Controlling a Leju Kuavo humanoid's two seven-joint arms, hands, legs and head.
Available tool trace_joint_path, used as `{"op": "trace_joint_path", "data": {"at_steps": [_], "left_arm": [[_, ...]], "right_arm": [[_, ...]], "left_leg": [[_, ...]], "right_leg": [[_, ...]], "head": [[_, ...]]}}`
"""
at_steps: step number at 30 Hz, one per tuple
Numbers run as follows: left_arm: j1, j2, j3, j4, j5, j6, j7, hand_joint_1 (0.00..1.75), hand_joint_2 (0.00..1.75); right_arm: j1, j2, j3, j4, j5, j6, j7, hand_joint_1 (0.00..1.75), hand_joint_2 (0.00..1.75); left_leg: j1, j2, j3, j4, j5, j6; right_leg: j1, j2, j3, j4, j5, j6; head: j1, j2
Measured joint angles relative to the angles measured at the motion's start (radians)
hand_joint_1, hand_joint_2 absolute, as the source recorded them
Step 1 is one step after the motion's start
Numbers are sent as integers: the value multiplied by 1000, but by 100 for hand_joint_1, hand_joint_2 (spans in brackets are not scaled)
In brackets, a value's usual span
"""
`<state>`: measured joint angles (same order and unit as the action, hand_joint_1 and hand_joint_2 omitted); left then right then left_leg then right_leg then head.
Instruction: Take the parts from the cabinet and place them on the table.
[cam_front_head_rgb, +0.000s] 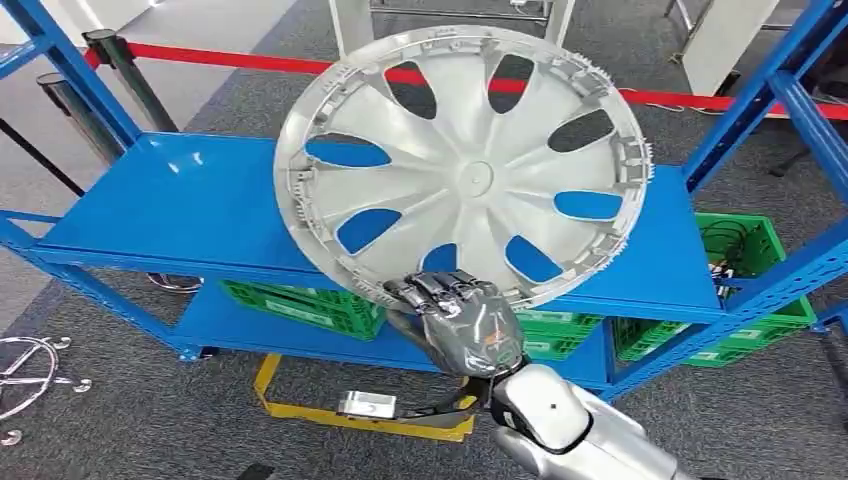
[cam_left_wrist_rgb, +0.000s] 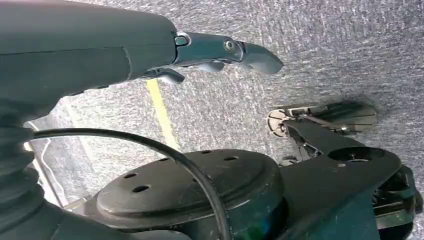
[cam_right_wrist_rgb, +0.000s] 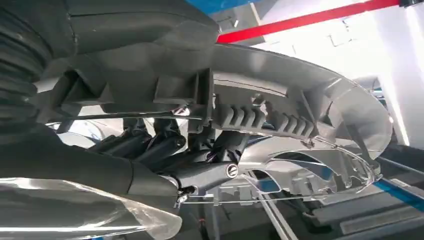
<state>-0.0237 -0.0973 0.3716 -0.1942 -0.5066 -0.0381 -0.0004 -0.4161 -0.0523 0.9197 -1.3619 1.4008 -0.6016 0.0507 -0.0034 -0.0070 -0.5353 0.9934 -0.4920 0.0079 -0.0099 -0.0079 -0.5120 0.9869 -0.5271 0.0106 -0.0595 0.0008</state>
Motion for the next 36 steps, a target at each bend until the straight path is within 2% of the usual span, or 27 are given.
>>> {"op": "trace_joint_path", "data": {"at_steps": [11,12,14,15,16,18,19,20,21,22,23,24,25,26,27,29,30,31,34,35,36], "left_arm": [[-3,3,-8,0,-25,0,0,0,175],[-4,9,-8,0,-27,0,0,0,175],[-6,9,-9,0,-29,0,0,0,175],[-6,8,-9,0,-29,0,0,0,175],[-6,8,-10,0,-29,0,0,0,175],[-6,9,-10,0,-30,0,0,0,175],[-6,9,-11,0,-30,0,0,0,175],[-5,9,-11,0,-30,0,0,0,175],[-6,9,-12,0,-30,0,0,0,175],[-6,9,-14,0,-30,0,0,0,175],[-7,9,-16,0,-32,0,0,0,175],[-7,10,-18,0,-35,0,0,0,175],[-8,16,-18,0,-37,0,0,0,175],[-10,16,-19,0,-39,-1,0,0,175],[-10,17,-19,0,-40,-1,-3,0,175],[-10,18,-19,0,-43,-1,-4,0,175],[-11,19,-19,0,-45,-1,-5,0,175],[-11,20,-19,0,-47,-1,-6,0,175],[-17,23,-19,0,-47,-4,-12,0,175],[-18,23,-19,0,-48,-4,-13,0,175],[-18,23,-20,0,-48,-4,-13,0,175]], "right_arm": [[0,-2,16,-7,15,-13,9,175,175],[-1,-2,16,-8,18,-16,11,175,175],[-2,-1,16,-17,21,-17,16,175,175],[-1,-1,15,-21,22,-18,17,175,175],[-4,-1,15,-22,22,-19,17,175,175],[-2,-2,15,-22,25,-22,17,175,175],[0,-2,15,-22,25,-22,17,175,175],[1,-2,16,-22,25,-22,17,175,175],[1,-3,16,-22,24,-22,18,175,175],[1,-3,16,-22,24,-22,18,175,175],[1,-3,15,-23,24,-22,22,175,175],[0,-3,13,-24,25,-22,24,175,175],[0,-4,13,-24,26,-22,24,175,175],[2,-5,12,-29,28,-24,24,175,175],[7,-6,11,-32,32,-25,26,175,175],[10,-8,5,-38,32,-26,34,175,175],[11,-10,0,-42,34,-26,36,175,175],[12,-10,-6,-45,37,-27,37,175,175],[17,-13,-14,-56,45,-36,39,175,175],[18,-14,-14,-56,47,-37,39,175,175],[20,-15,-14,-57,49,-37,39,175,175]], "left_leg": [[0,0,0,1,0,0],[-6,-1,-2,9,-2,9],[-2,0,6,-20,11,20],[5,1,16,-35,20,21],[7,1,18,-40,23,27],[7,1,17,-39,21,29],[7,1,17,-37,21,29],[8,0,17,-35,21,28],[9,-2,17,-32,18,24],[12,-5,17,-26,14,17],[16,-9,18,-17,7,8],[18,-10,14,-2,-4,-3],[13,-13,3,9,-9,-12],[13,-14,-13,26,-6,-18],[15,-14,-17,25,-4,-21],[16,-14,-21,25,-3,-28],[18,-10,-23,33,-21,-32],[17,-5,-36,69,-55,-34],[16,-5,-108,289,-171,-36],[14,-5,-111,326,-182,-35],[12,-5,-91,312,-168,-32]], "right_leg": [[0,0,0,-1,0,0],[-6,-3,1,-7,7,11],[-1,-3,6,-18,10,17],[-2,1,-4,-6,-5,16],[-1,5,-28,39,-32,15],[-5,7,-120,218,-100,20],[-7,6,-162,288,-117,24],[-9,6,-183,311,-111,27],[-13,6,-179,287,-81,29],[-18,6,-157,225,-34,33],[-23,6,-119,136,21,36],[-28,8,-88,59,49,42],[-22,22,-75,63,35,43],[-22,22,-80,51,30,28],[-20,22,-90,59,32,23],[-18,20,-94,67,35,16],[-22,13,-95,62,38,4],[-21,12,-97,62,41,-3],[-13,0,-108,62,47,-17],[-10,-2,-111,62,50,-21],[-9,-2,-115,62,54,-23]], "head": [[0,0],[-1,0],[0,0],[0,0],[2,0],[3,0],[3,0],[3,0],[3,0],[3,0],[3,0],[3,0],[7,0],[8,0],[1,0],[0,0],[1,0],[-3,0],[-3,0],[-3,0],[-4,0]]}}
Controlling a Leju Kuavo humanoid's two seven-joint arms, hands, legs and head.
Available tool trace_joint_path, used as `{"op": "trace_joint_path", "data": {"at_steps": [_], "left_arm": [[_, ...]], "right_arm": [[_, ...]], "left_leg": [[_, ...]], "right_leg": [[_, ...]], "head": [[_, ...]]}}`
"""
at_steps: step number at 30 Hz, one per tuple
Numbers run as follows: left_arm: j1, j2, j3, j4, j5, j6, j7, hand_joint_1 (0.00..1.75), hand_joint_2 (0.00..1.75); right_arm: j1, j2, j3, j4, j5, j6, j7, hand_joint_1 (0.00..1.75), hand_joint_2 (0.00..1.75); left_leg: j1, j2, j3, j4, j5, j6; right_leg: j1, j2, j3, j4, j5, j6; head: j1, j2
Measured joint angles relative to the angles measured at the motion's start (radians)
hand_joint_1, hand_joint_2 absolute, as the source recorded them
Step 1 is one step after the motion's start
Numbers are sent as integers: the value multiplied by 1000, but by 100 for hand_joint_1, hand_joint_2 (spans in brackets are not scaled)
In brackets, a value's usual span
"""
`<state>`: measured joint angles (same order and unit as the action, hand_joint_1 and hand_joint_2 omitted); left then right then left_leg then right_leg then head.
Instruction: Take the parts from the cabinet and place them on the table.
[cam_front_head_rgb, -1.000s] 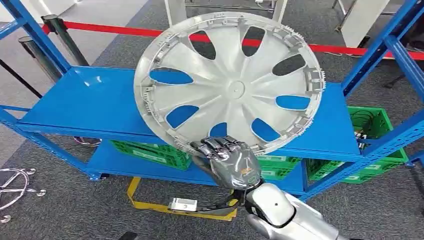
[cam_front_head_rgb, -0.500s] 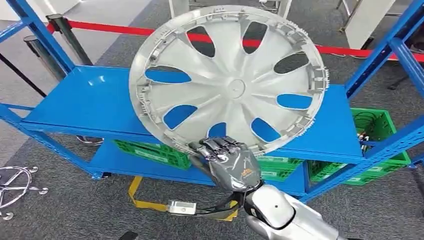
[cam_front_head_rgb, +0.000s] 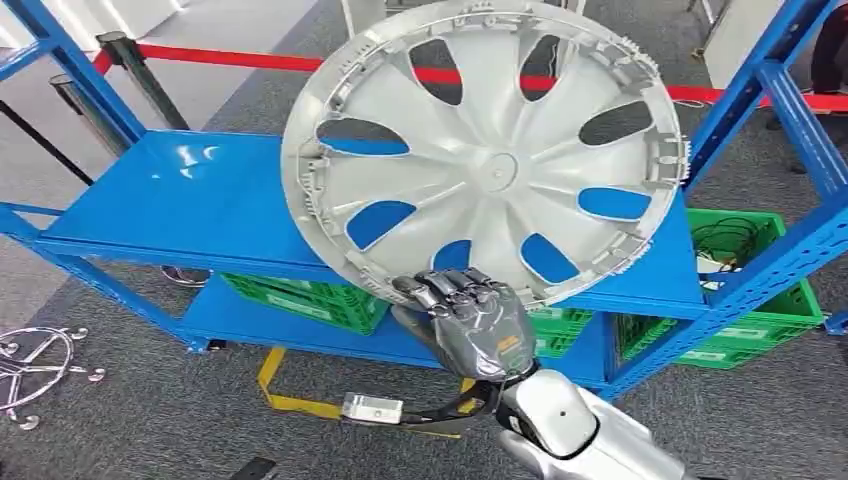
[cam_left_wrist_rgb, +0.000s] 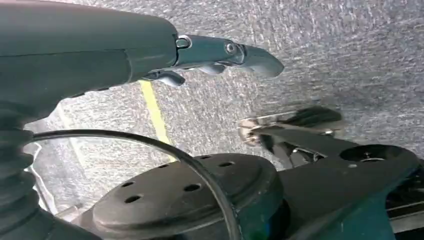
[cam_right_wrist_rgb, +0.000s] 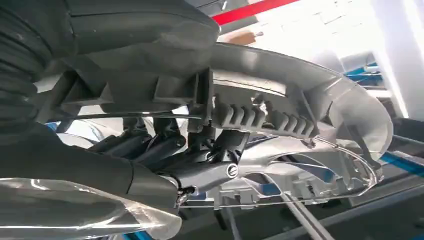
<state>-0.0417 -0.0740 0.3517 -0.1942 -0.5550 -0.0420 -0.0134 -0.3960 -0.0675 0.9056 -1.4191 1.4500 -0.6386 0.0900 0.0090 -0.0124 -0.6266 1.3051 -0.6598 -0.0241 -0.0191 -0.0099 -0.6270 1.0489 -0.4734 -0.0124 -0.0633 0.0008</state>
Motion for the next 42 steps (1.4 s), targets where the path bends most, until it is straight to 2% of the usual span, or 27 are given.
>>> {"op": "trace_joint_path", "data": {"at_steps": [1,3,4,7,9,10,13,14,16,18,19,20,23,24,26,28,29,30,31,33,34,35,36,38,39,40,42], "left_arm": [[1,1,0,0,-2,2,1,0,175],[1,3,-2,0,-6,3,3,0,175],[2,2,-4,0,-9,3,3,0,175],[2,1,-5,0,-11,3,3,0,175],[3,0,-5,0,-12,3,3,0,175],[-1,0,-5,0,-13,3,3,0,175],[-4,-1,-5,0,-13,3,3,0,175],[-5,-1,-5,0,-13,3,3,0,175],[-6,-1,-5,0,-13,3,3,0,175],[-8,-2,-5,0,-14,3,6,0,175],[-10,-4,-5,0,-15,2,7,0,175],[-11,-5,-5,0,-15,2,8,0,175],[-12,-5,-5,0,-16,3,14,0,175],[-13,-3,-5,0,-21,4,19,0,175],[-16,-1,-8,0,-31,7,27,0,175],[-23,-1,-14,0,-35,6,31,0,175],[-24,-1,-15,0,-35,6,31,0,175],[-26,-1,-16,0,-37,6,32,0,175],[-26,-1,-19,0,-42,9,34,0,175],[-27,-1,-26,0,-53,18,34,0,175],[-27,-2,-29,0,-57,23,34,0,175],[-26,-10,-32,0,-62,25,30,0,175],[-26,-10,-32,0,-64,27,30,0,175],[-27,-13,-38,0,-69,28,29,0,175],[-27,-15,-40,0,-71,30,29,0,175],[-28,-16,-40,0,-71,31,29,0,175],[-32,-15,-43,0,-71,33,29,0,175]], "right_arm": [[2,-1,-1,-2,2,0,1,175,175],[7,-3,-7,-10,6,-1,5,175,175],[9,-3,-12,-16,9,-2,6,175,175],[13,-6,-17,-26,12,-4,7,175,175],[17,-8,-17,-32,12,-4,7,175,175],[17,-8,-18,-34,12,-4,8,175,175],[18,-10,-21,-38,12,-5,8,175,175],[18,-12,-21,-38,13,-5,8,175,175],[22,-15,-22,-39,17,-5,10,175,175],[23,-17,-24,-46,27,-7,16,175,175],[22,-18,-25,-52,29,-8,17,175,175],[23,-18,-27,-58,30,-8,16,175,175],[24,-19,-32,-68,34,-17,21,175,175],[30,-20,-36,-73,50,-19,31,175,175],[61,-30,-55,-105,91,-28,50,175,175],[96,-58,-83,-150,108,-43,53,175,175],[106,-68,-95,-164,111,-47,53,175,175],[115,-78,-104,-177,113,-47,53,175,175],[130,-90,-115,-194,113,-47,48,175,175],[172,-110,-147,-224,113,-47,16,175,175],[199,-116,-168,-242,113,-47,-6,175,175],[228,-123,-198,-267,113,-47,-37,175,175],[248,-127,-224,-285,113,-47,-62,175,175],[299,-132,-272,-318,113,-47,-120,175,175],[341,-133,-309,-346,113,-47,-162,175,175],[374,-133,-339,-366,114,-47,-190,175,175],[401,-133,-380,-394,118,-47,-212,175,175]], "left_leg": [[0,0,34,-53,30,3],[2,1,134,-232,109,7],[1,2,157,-281,97,5],[-7,0,135,-286,108,16],[1,2,124,-299,132,34],[-3,4,112,-298,142,43],[-9,5,75,-296,170,56],[-12,6,63,-295,179,57],[-19,6,41,-294,196,59],[-24,4,23,-292,211,59],[-24,3,18,-291,217,57],[-29,2,12,-290,223,52],[-21,2,7,-296,249,35],[-26,1,4,-294,249,29],[-21,2,-14,-240,162,17],[-14,3,-41,-97,54,5],[-9,3,-47,-30,28,-1],[-5,3,-39,1,35,-5],[-1,4,-15,-9,66,-9],[9,5,72,-127,139,-19],[16,5,129,-216,146,-26],[11,3,171,-284,112,-34],[8,-1,181,-314,97,-11],[3,-3,167,-306,100,-1],[3,-3,158,-308,108,13],[5,0,148,-311,118,28],[-1,4,126,-311,139,46]], "right_leg": [[1,0,-4,0,4,0],[0,0,-10,0,14,5],[2,0,-15,0,22,13],[5,-3,-34,-2,46,33],[2,-2,-43,-5,51,47],[1,3,-62,14,13,47],[4,7,-114,223,-138,51],[5,7,-123,277,-151,50],[9,8,-85,269,-105,42],[18,10,28,113,-44,23],[24,14,89,17,-56,10],[25,13,133,-38,-71,5],[32,13,128,-54,-61,0],[22,8,111,-71,-47,-5],[19,-3,111,-75,-27,-18],[19,-14,88,-73,-8,-18],[19,-16,74,-71,2,-16],[17,-16,58,-69,11,-12],[15,-16,42,-65,20,-6],[7,-16,13,-52,34,8],[5,-16,0,-42,39,16],[9,-16,-14,-33,44,23],[10,-16,-20,-29,52,30],[8,-17,-26,-30,73,39],[6,-17,-27,-31,79,45],[1,-10,-37,-22,56,49],[2,0,-72,77,-65,50]], "head": [[0,0],[0,0],[0,0],[2,0],[3,0],[2,0],[5,0],[6,0],[6,0],[5,0],[5,0],[4,0],[4,0],[5,0],[0,0],[1,0],[0,0],[0,0],[0,0],[0,0],[-1,0],[-5,0],[-1,0],[-2,0],[-2,0],[0,0],[2,0]]}}
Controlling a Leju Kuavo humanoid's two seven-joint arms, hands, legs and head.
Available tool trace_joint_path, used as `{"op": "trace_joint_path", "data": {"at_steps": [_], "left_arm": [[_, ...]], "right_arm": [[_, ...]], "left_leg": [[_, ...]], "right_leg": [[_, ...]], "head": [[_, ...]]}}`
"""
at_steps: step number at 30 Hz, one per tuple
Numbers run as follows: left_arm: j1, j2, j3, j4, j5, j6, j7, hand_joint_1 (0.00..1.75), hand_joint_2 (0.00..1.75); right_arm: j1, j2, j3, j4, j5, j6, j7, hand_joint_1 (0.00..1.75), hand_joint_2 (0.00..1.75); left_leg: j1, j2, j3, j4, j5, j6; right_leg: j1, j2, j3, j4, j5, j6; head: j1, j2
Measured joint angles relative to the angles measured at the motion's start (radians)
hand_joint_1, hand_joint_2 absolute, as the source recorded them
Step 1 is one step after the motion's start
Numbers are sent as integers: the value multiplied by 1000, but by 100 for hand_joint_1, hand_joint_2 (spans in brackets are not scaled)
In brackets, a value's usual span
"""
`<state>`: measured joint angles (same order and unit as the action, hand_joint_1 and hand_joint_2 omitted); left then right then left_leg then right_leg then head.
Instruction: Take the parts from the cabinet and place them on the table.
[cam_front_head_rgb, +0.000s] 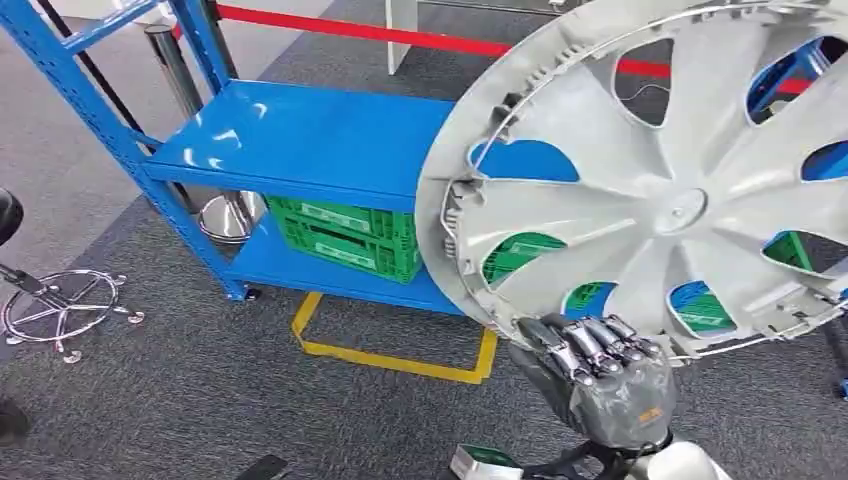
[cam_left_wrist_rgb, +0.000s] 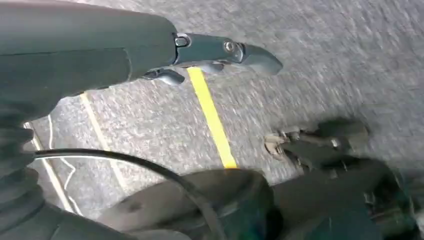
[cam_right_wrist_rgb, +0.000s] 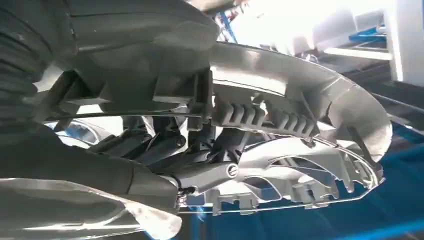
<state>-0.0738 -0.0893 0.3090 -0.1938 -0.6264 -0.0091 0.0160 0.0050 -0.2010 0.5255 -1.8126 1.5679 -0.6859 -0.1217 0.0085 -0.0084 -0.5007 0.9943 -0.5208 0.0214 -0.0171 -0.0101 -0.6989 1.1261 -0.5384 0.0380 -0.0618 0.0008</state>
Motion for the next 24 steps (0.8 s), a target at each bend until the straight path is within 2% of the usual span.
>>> {"op": "trace_joint_path", "data": {"at_steps": [1,2,3,4,5,6,7,8,9,10,12,13,14,15,16,17,18,19,20,22,23,24], "left_arm": [[-3,0,-2,0,0,-1,0,0,175],[-8,-2,-5,0,0,-1,0,0,175],[-9,-2,-5,0,0,-1,0,0,175],[-9,-3,-5,0,0,-1,0,0,175],[-8,-4,-5,0,1,0,0,0,175],[-9,-5,-5,0,6,2,-4,0,175],[-11,-7,-5,0,10,2,-9,0,175],[-13,-12,-5,0,12,1,-13,0,175],[-13,-14,-5,0,15,-1,-15,0,175],[-12,-20,-5,0,16,-2,-15,0,175],[-13,-23,-5,0,17,-3,-15,0,175],[-11,-23,-5,0,17,-3,-15,0,175],[-9,-23,-5,0,18,-3,-15,0,175],[-8,-23,-5,0,19,-4,-15,0,175],[-8,-23,-5,0,19,-7,-15,0,175],[-8,-23,-5,0,20,-8,-16,0,175],[-7,-22,-5,0,20,-8,-16,0,175],[-7,-20,-5,0,19,-8,-16,0,175],[-6,-19,-5,0,18,-8,-16,0,175],[-3,-14,-5,0,18,-8,-16,0,175],[-3,-14,-5,0,16,-9,-16,0,175],[-2,-15,-5,0,14,-10,-16,0,175]], "right_arm": [[9,-1,-12,-8,1,0,-5,175,175],[26,-2,-29,-23,1,0,-5,175,175],[41,-2,-44,-33,0,0,-6,175,175],[50,-2,-53,-37,0,0,-7,175,175],[52,-2,-57,-39,0,0,-12,175,175],[54,-2,-61,-41,-2,0,-18,175,175],[57,-2,-68,-43,-3,0,-19,175,175],[58,-2,-72,-46,-4,0,-20,175,175],[56,-2,-73,-48,-3,0,-20,175,175],[52,-2,-72,-46,-2,0,-18,175,175],[51,-2,-70,-46,-2,0,-15,175,175],[50,-2,-69,-46,-2,0,-14,175,175],[42,-2,-66,-44,-1,0,-9,175,175],[36,-2,-62,-42,0,0,-1,175,175],[31,-2,-53,-37,-1,0,11,175,175],[24,-2,-44,-33,-1,0,19,175,175],[14,-2,-32,-25,-1,0,28,175,175],[4,-2,-17,-12,-1,0,39,175,175],[-7,-2,-4,-1,-1,0,48,175,175],[-24,-2,31,18,-1,0,70,175,175],[-34,-2,45,24,-1,0,82,175,175],[-46,-2,58,32,-2,0,95,175,175]], "left_leg": [[-4,3,-13,0,10,7],[-7,3,-28,0,21,11],[-11,3,-42,1,31,13],[-14,3,-56,1,41,14],[-19,3,-70,2,51,15],[-22,3,-83,2,61,15],[-24,3,-91,2,71,15],[-24,3,-98,3,79,13],[-28,2,-102,5,86,9],[-26,2,-109,4,99,3],[-21,2,-117,-5,119,-5],[-23,1,-125,-2,109,-8],[-22,0,-134,16,70,-16],[-19,1,-149,68,18,-21],[-15,1,-168,145,-36,-27],[-12,1,-186,223,-74,-33],[-8,1,-196,285,-89,-39],[-4,1,-190,304,-75,-45],[1,1,-165,281,-43,-52],[14,3,-70,124,26,-69],[16,4,-36,58,5,-84],[6,0,-27,34,5,-70]], "right_leg": [[2,3,-15,70,-53,-1],[4,4,-24,136,-87,-2],[6,6,-24,178,-87,-4],[8,7,-13,191,-57,-9],[11,8,14,170,-13,-16],[16,8,60,113,24,-28],[25,11,127,22,36,-42],[36,17,193,-65,15,-55],[38,14,246,-144,-2,-61],[38,14,250,-161,-9,-57],[43,14,236,-164,12,-58],[31,7,231,-190,25,-62],[32,6,234,-197,28,-63],[31,3,223,-195,35,-68],[31,1,212,-192,42,-68],[30,-3,201,-186,47,-68],[28,-7,188,-177,51,-67],[25,-9,175,-168,53,-64],[20,-10,162,-158,56,-59],[8,-12,135,-130,56,-54],[8,-13,121,-117,56,-46],[11,-12,105,-102,58,-38]], "head": [[1,0],[1,0],[4,0],[5,0],[3,0],[3,0],[3,0],[3,0],[3,0],[3,0],[3,0],[5,0],[3,0],[0,0],[-3,0],[-1,0],[-2,0],[-2,0],[-2,0],[-3,0],[-2,0],[-8,0]]}}
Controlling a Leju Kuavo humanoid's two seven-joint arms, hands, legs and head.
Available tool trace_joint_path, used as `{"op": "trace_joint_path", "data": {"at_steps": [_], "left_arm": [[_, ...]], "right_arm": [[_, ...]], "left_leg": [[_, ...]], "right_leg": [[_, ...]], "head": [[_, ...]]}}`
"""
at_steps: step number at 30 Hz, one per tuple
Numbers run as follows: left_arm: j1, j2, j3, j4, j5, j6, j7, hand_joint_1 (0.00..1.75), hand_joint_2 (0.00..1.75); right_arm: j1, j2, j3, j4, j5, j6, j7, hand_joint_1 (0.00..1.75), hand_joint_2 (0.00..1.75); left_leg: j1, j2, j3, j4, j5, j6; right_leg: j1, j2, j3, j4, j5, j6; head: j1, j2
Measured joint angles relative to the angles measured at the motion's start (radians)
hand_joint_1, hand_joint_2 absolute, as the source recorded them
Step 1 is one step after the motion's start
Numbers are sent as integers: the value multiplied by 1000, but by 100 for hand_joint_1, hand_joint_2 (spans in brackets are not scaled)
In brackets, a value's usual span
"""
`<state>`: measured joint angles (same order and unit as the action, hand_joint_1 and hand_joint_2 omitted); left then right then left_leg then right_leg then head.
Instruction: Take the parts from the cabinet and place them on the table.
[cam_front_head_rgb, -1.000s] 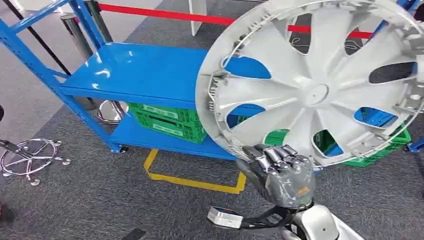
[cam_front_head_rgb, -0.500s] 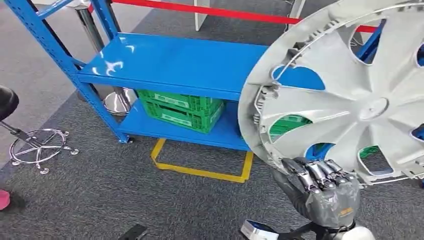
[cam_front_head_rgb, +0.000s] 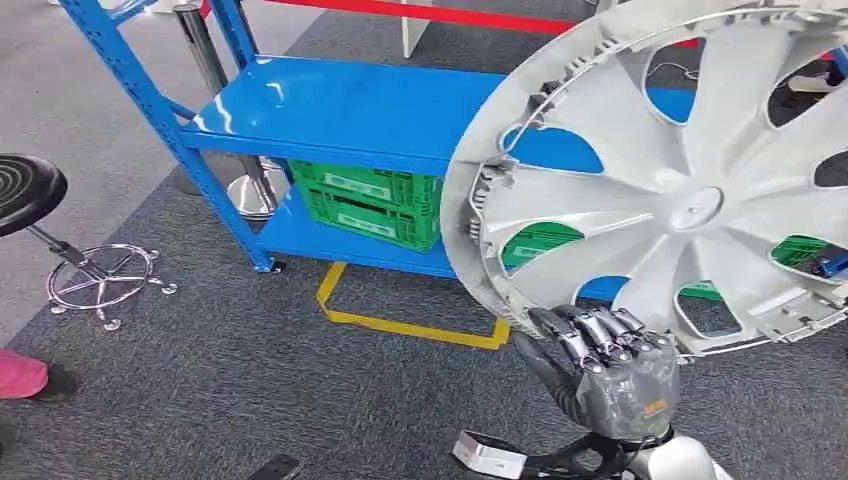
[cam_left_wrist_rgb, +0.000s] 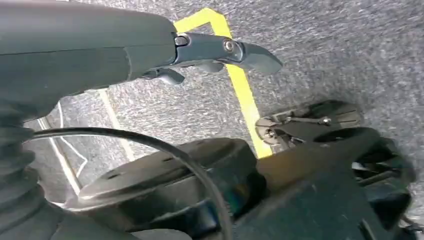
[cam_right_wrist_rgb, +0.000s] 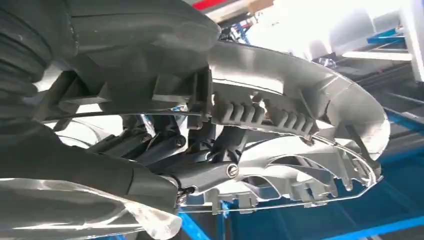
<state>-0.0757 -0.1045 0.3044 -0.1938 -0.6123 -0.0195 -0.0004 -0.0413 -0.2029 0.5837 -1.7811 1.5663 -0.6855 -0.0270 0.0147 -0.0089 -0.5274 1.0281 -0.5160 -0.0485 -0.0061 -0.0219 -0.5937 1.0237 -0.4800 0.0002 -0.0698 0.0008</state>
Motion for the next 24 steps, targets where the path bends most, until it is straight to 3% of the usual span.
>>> {"op": "trace_joint_path", "data": {"at_steps": [3,4,5,6,8,9,10,11,13,14,15,16,17,19,20,21,22,23,24], "left_arm": [[3,5,0,0,-3,-1,0,0,175],[6,5,0,0,-4,-1,0,0,175],[2,7,0,0,-5,-2,0,0,175],[1,8,0,0,-6,-2,0,0,175],[-1,9,0,0,-8,-5,0,0,175],[-2,10,0,0,-8,-5,0,0,175],[-2,11,0,0,-10,-9,0,0,175],[-3,11,0,0,-11,-12,0,0,175],[-4,12,0,0,-14,-18,0,0,175],[-8,11,0,0,-14,-18,0,0,175],[-8,9,0,0,-14,-18,0,0,175],[-7,9,0,0,-14,-18,0,0,175],[-8,10,0,0,-14,-18,0,0,175],[-5,11,0,0,-14,-17,0,0,175],[-6,13,0,0,-14,-16,0,0,175],[-7,13,1,0,-14,-16,0,0,175],[-9,13,1,0,-14,-16,0,0,175],[-10,15,1,0,-14,-16,0,0,175],[-9,16,1,0,-14,-16,0,0,175]], "right_arm": [[-16,0,30,22,0,0,11,175,175],[-18,0,36,28,0,0,13,175,175],[-24,0,42,34,1,0,20,175,175],[-33,0,51,40,1,2,33,175,175],[-52,-1,75,54,1,8,63,175,175],[-61,-2,87,61,1,13,80,175,175],[-70,-3,102,67,1,21,94,175,175],[-83,-6,115,75,0,37,107,175,175],[-119,-12,143,84,-3,65,131,175,175],[-139,-17,162,88,-6,78,141,175,175],[-153,-21,172,88,-6,83,143,175,175],[-164,-22,181,88,-7,85,144,175,175],[-170,-25,191,90,-10,90,146,175,175],[-188,-32,209,90,-15,98,147,175,175],[-199,-34,217,90,-16,101,147,175,175],[-205,-34,224,90,-17,103,147,175,175],[-210,-34,229,90,-17,103,148,175,175],[-211,-35,233,90,-19,103,149,175,175],[-214,-37,236,90,-20,104,149,175,175]], "left_leg": [[-1,-2,-14,8,1,19],[3,0,-26,1,10,34],[3,1,-33,-1,20,50],[2,2,-44,-1,29,62],[-4,3,-67,0,48,70],[-8,3,-80,1,58,73],[-13,3,-91,1,68,75],[-18,3,-102,1,78,76],[-25,3,-125,1,98,76],[-24,2,-134,1,110,76],[-28,0,-141,1,119,72],[-24,1,-143,-1,131,67],[-20,0,-143,-9,144,62],[-20,-3,-145,-26,171,49],[-19,-3,-154,-20,143,45],[-20,-2,-163,10,80,41],[-17,-1,-169,75,4,36],[-15,-1,-173,145,-53,31],[-14,-1,-176,217,-86,27]], "right_leg": [[-1,0,-11,5,20,18],[-1,1,-18,6,22,23],[-3,6,-35,21,-12,27],[-4,9,-52,62,-63,30],[-4,14,-86,206,-160,33],[-3,16,-102,281,-189,32],[-3,17,-100,313,-182,28],[-2,19,-76,299,-149,21],[8,21,15,171,-76,0],[18,25,84,67,-66,-14],[26,27,141,-24,-102,-27],[25,28,161,-55,-106,-15],[31,30,146,-48,-92,-12],[33,27,130,-61,-67,-20],[22,15,129,-72,-45,-23],[21,18,115,-74,-30,-32],[21,14,97,-73,-15,-36],[21,11,81,-72,-2,-36],[21,8,65,-70,10,-35]], "head": [[2,0],[1,0],[3,0],[8,0],[10,0],[12,0],[13,0],[13,0],[13,0],[12,0],[12,0],[11,0],[13,0],[15,0],[13,0],[11,0],[6,0],[7,0],[6,0]]}}
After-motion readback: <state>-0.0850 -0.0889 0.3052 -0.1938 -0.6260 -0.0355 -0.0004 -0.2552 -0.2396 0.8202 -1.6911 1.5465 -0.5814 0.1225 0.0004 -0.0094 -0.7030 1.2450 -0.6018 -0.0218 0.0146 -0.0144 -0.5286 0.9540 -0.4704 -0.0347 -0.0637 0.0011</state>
